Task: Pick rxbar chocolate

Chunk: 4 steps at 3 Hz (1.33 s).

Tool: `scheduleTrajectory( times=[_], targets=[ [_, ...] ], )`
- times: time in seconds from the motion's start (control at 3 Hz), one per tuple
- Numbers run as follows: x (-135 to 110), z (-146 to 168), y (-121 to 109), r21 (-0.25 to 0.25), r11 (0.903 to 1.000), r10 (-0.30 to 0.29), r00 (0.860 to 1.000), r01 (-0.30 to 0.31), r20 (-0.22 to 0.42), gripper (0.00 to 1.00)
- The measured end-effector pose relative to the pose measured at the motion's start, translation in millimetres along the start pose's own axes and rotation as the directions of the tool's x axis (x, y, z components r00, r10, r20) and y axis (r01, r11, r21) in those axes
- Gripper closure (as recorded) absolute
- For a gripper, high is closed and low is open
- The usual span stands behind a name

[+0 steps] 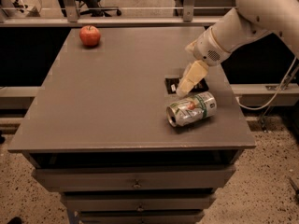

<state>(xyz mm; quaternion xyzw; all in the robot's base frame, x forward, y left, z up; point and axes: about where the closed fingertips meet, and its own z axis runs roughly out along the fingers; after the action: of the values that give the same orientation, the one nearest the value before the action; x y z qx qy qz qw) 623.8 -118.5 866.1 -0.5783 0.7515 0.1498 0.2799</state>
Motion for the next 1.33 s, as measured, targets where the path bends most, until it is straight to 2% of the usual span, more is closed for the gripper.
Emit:
scheduleTrajectory(
  times=[0.67,1.0,1.33],
  targets=[
    [21.4,31.1,-4.1,0.0,0.9971,0.075,0.997,-0.075,-0.034,0.0],
    [29.7,39.2,-4.0,-0.003,0.9947,0.103,0.994,-0.103,-0.044,0.15],
    [31.2,39.4,-6.1,0.001,0.9935,0.114,0.992,-0.114,-0.045,0.38]
  ],
)
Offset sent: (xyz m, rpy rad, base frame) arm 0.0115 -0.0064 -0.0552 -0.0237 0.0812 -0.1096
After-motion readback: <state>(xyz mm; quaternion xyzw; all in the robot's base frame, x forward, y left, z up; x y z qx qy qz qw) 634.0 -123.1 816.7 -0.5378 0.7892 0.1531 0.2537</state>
